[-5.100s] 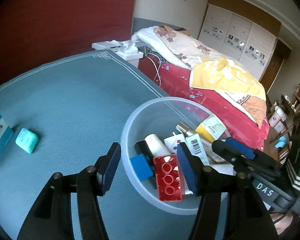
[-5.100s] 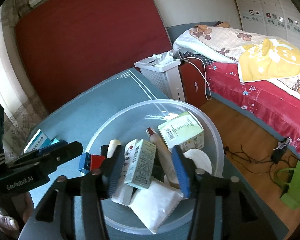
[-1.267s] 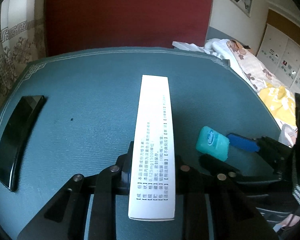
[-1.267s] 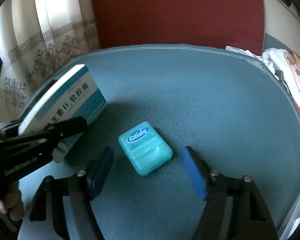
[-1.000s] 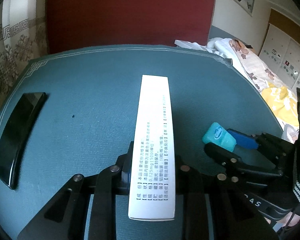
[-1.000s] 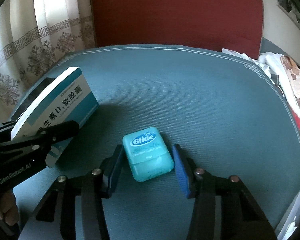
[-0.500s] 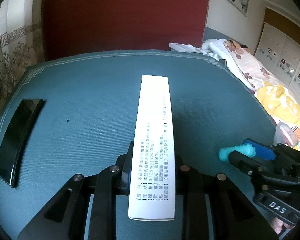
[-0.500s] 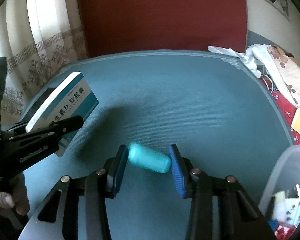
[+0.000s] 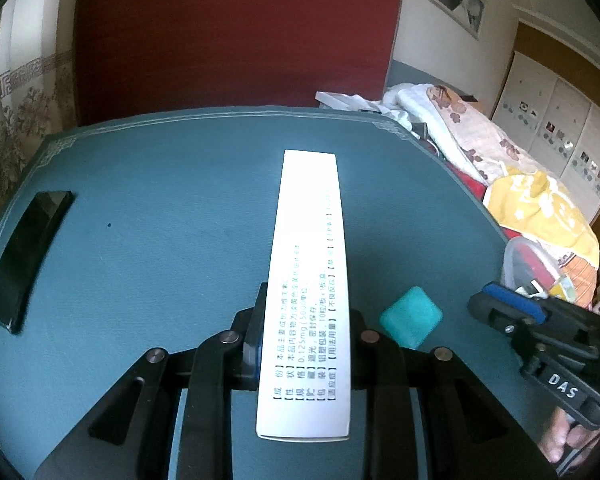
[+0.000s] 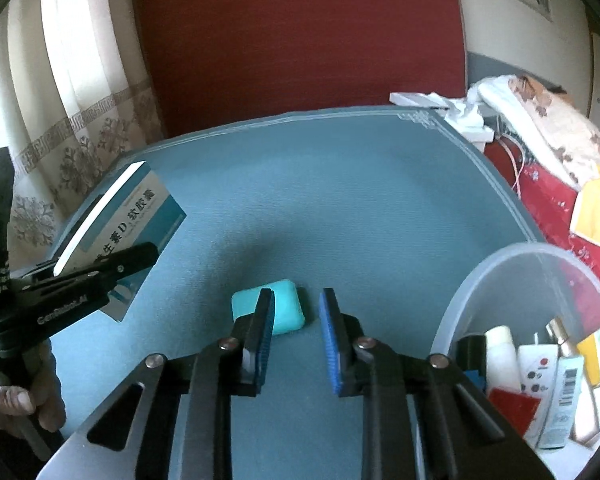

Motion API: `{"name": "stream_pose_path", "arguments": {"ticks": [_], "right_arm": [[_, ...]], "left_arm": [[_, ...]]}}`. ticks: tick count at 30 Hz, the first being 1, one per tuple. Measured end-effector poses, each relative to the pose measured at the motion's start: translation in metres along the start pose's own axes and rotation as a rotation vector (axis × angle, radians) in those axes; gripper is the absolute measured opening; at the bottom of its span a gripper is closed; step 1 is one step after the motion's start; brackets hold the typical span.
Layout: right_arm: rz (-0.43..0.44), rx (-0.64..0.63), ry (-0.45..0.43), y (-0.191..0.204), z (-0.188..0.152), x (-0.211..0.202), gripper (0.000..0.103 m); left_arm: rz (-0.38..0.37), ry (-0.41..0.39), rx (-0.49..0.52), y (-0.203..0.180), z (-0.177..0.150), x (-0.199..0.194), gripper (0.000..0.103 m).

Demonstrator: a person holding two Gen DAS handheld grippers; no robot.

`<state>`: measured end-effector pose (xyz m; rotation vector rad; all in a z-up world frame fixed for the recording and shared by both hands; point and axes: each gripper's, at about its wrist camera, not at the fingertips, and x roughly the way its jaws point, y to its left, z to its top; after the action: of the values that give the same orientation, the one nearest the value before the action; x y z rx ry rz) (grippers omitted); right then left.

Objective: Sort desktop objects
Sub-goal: 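Lift and carry the medicine box with the left gripper while the right carries the floss case to the basin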

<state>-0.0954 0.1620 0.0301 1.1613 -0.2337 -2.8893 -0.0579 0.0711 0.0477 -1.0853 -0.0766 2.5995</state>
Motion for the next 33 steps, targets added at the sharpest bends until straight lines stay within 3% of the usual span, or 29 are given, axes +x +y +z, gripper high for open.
{"name": "stream_pose_path", "arguments": {"ticks": [1,3,5,6,15,19,27,33], "right_arm": [[0.01,0.012,0.005,-0.002,-0.001,0.001,0.027],[0.023,0.029,0.019,-0.004,-0.002,0.006,0.038],[0.04,0.047,0.023,-0.004,-0.003,0.013,0.069],[0.044,0.062,0.027,-0.004,-0.004,0.017,0.071],[0.017,-0.007,0.084,0.013,-0.007,0.056,0.068],[-0.042,-0.076,0.077,0.024,-0.008,0.062,0.056],[-0.031,-0.063,0.074,0.018,-0.016,0.047,0.055],[0.002,-0.028,0.008,0.006,-0.019,0.006,0.055]], "left_arm": [[-0.003,0.001,-0.006,-0.002,-0.001,0.0,0.027],[-0.006,0.005,-0.014,-0.004,-0.004,0.0,0.027],[-0.009,0.009,-0.027,-0.005,-0.005,0.001,0.027],[-0.01,0.01,-0.032,-0.004,-0.007,0.001,0.027],[0.003,0.009,-0.046,0.001,-0.011,0.005,0.027],[0.0,0.014,-0.051,0.005,-0.015,0.005,0.027],[0.004,0.02,-0.042,-0.002,-0.018,0.006,0.027],[0.003,0.015,-0.028,-0.011,-0.019,0.002,0.027]]}}
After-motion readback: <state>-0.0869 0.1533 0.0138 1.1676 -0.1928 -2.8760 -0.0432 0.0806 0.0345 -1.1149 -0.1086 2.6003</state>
